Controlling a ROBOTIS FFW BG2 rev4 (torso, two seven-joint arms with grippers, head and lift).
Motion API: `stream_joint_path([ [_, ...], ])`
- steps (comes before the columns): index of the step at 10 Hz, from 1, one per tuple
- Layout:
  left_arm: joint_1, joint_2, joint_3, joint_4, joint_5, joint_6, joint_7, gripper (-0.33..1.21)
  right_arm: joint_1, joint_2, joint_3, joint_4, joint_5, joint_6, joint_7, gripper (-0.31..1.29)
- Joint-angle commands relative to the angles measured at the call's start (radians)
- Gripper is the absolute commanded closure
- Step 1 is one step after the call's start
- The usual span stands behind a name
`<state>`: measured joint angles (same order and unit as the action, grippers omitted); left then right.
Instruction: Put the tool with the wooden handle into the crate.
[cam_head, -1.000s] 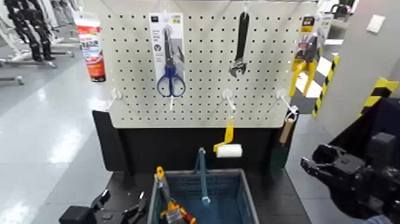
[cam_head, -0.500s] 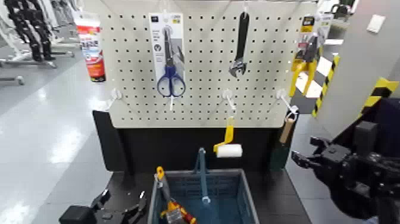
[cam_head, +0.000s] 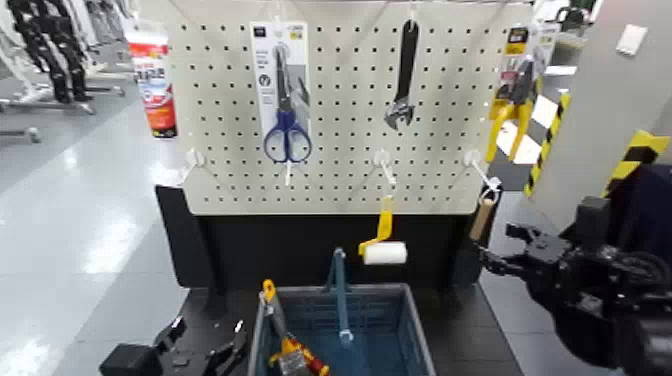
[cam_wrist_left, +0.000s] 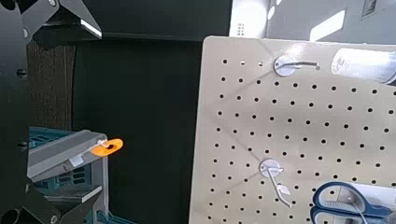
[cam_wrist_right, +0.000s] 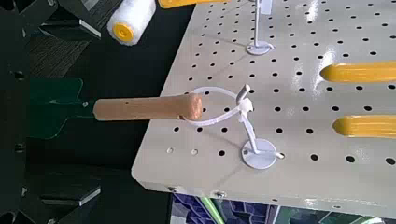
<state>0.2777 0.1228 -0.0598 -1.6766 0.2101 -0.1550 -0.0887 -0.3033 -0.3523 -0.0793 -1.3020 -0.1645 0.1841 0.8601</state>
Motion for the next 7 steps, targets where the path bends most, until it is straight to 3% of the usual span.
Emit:
stream_joint_path([
  [1, -0.002, 0.000, -0.002, 0.000, 0.000, 0.000, 0.000, 0.15, -0.039, -0.002, 0.023, 0.047, -0.001, -0.023, 0.008, 0.15],
  [5, -0.006, 0.000, -0.003, 0.006, 0.000, -0.003, -0.003, 0.15, -0.065, 0.004, 0.036, 0.095, -0.013, -0.055, 0.008, 0.16],
  [6, -0.009, 0.000, -0.003, 0.008, 0.000, -0.003, -0.006, 0.15, -0.068, 0.006, 0.038, 0.101, -0.015, -0.060, 0.007, 0.21],
  [7, -0.012, 0.000, -0.003, 0.009, 0.000, -0.003, -0.010, 0.15, -0.071, 0.006, 0.042, 0.104, -0.018, -0.063, 0.007, 0.40],
])
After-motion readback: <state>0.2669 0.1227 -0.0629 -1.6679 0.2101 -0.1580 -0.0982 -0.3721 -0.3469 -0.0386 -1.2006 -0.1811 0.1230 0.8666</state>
